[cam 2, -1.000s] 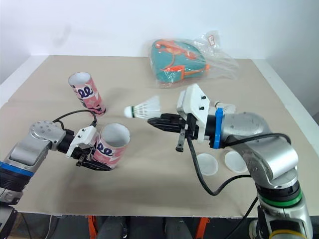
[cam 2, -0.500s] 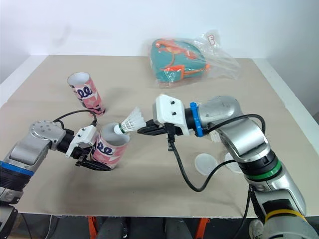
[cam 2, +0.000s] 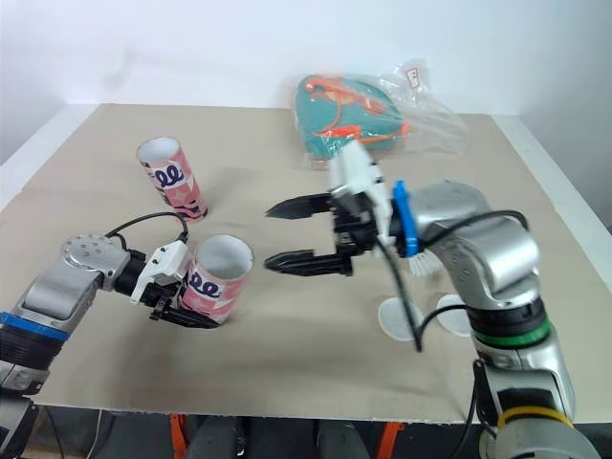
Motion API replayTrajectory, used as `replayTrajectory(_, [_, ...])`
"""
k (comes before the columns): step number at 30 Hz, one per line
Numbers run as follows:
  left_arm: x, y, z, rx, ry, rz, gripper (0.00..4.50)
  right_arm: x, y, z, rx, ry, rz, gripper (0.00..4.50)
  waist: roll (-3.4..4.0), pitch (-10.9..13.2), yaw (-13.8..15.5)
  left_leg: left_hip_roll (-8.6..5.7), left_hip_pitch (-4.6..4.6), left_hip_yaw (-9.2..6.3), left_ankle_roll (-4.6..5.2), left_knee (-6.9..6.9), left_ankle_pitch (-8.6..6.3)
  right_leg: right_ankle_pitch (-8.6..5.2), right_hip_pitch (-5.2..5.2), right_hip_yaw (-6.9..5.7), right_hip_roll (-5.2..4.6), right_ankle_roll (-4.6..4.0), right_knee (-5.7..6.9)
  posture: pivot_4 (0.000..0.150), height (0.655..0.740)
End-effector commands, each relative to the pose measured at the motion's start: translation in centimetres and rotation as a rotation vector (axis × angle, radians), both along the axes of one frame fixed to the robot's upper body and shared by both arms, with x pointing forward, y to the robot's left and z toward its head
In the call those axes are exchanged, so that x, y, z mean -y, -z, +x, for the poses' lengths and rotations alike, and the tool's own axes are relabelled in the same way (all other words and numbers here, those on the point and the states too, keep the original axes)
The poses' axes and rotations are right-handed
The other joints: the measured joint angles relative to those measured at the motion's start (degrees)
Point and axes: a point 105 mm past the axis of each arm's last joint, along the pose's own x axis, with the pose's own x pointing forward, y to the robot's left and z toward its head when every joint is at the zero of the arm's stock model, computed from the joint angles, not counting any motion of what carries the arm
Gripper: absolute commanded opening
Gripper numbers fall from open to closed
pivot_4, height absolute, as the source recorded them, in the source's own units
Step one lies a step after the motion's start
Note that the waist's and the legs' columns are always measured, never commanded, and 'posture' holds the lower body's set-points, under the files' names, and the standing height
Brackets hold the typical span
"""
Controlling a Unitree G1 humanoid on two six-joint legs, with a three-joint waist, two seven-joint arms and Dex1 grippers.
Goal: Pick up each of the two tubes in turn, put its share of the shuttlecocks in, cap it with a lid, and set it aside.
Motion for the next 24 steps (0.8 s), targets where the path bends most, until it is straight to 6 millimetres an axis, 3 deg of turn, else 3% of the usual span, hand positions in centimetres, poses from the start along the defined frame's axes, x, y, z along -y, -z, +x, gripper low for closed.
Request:
replayTrajectory(1, [0.4,0.9,-0.6,-0.031,0.01,0.015,2.66,3.1,1.7,3.3,-0.009,0.343,0.019,3.9,0.05,0.0,-0.1,0.02,0.03,0.02,0.0,0.0,0.0,0.01,-0.01,0.0,0.01,0.03,0.01,0.15,0.7387])
replayTrajectory(4, [0.3,1.0,-0.7,-0.038,0.005,0.016,2.66,4.1,4.4,4.7,-0.058,0.531,0.007,3.9,0.1,-0.1,-0.2,0.04,0.05,0.02,0.05,-0.01,0.03,0.01,-0.05,0.0,0.06,0.11,0.01,0.15,0.7387])
replayTrajectory(10, [0.3,0.9,-0.7,-0.033,0.001,0.0,2.66,3.6,7.1,5.9,-0.066,0.705,-0.002,3.9,0.22,-0.1,-0.2,0.02,-0.01,0.07,0.05,-0.01,0.04,0.03,-0.09,0.08,0.07,0.13,0.02,0.15,0.7387])
replayTrajectory(17, [0.4,1.0,-0.4,-0.012,-0.009,-0.01,2.66,4.5,8.3,8.8,-0.097,0.864,-0.026,3.9,0.22,-0.1,-0.2,0.01,-0.02,0.07,0.05,0.0,0.04,0.05,-0.09,0.09,0.06,0.15,0.01,0.15,0.7387])
replayTrajectory(24, [0.1,1.5,-0.2,-0.012,-0.022,-0.008,2.66,4.2,9.4,9.4,-0.158,0.872,-0.046,3.9,0.23,-0.1,-0.1,0.0,-0.02,0.04,0.05,-0.01,0.04,0.05,-0.06,0.08,0.06,0.12,0.01,0.15,0.7387])
